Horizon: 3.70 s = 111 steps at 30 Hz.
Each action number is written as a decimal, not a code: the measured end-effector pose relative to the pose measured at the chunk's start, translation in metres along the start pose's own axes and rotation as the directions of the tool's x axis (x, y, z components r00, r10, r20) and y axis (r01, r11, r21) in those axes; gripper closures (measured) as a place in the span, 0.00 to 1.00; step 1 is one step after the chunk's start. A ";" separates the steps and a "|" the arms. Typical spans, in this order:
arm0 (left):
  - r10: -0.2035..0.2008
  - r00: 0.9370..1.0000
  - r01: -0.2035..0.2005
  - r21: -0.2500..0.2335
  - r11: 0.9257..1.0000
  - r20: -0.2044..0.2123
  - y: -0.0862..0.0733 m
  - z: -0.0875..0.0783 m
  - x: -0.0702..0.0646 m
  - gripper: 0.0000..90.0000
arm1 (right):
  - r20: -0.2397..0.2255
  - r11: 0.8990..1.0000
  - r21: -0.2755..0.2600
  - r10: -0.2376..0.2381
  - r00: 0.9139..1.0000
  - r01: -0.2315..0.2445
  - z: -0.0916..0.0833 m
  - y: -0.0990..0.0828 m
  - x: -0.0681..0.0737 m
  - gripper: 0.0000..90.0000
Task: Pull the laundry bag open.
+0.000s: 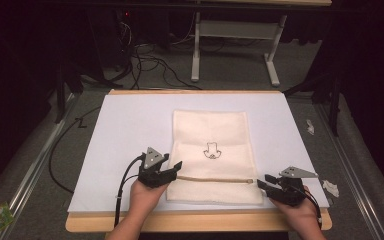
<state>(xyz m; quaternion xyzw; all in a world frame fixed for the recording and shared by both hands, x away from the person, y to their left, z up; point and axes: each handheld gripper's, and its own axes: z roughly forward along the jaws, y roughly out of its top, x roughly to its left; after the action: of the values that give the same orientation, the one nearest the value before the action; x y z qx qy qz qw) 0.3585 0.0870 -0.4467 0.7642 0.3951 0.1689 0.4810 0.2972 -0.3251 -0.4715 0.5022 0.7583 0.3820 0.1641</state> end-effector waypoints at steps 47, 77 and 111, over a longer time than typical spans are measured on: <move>0.045 0.940 -0.084 0.100 0.991 0.339 0.013 0.105 -0.144 0.76 | -0.049 0.994 -0.075 -0.087 0.995 0.083 -0.001 0.021 0.012 0.94; -0.055 0.953 0.029 0.093 0.995 0.298 0.006 0.109 -0.133 0.97 | -0.039 0.993 -0.105 -0.065 0.997 0.061 -0.011 0.019 0.010 0.94; -0.041 0.993 0.017 0.208 0.978 0.111 -0.033 -0.009 -0.002 0.97 | 0.063 0.997 -0.069 -0.012 0.998 0.017 -0.008 0.013 -0.019 0.93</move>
<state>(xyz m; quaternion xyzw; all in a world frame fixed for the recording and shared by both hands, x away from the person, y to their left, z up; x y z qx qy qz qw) 0.3369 0.0985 -0.4710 0.8125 0.3934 0.0759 0.4234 0.3085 -0.3427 -0.4592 0.5024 0.7426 0.3911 0.2077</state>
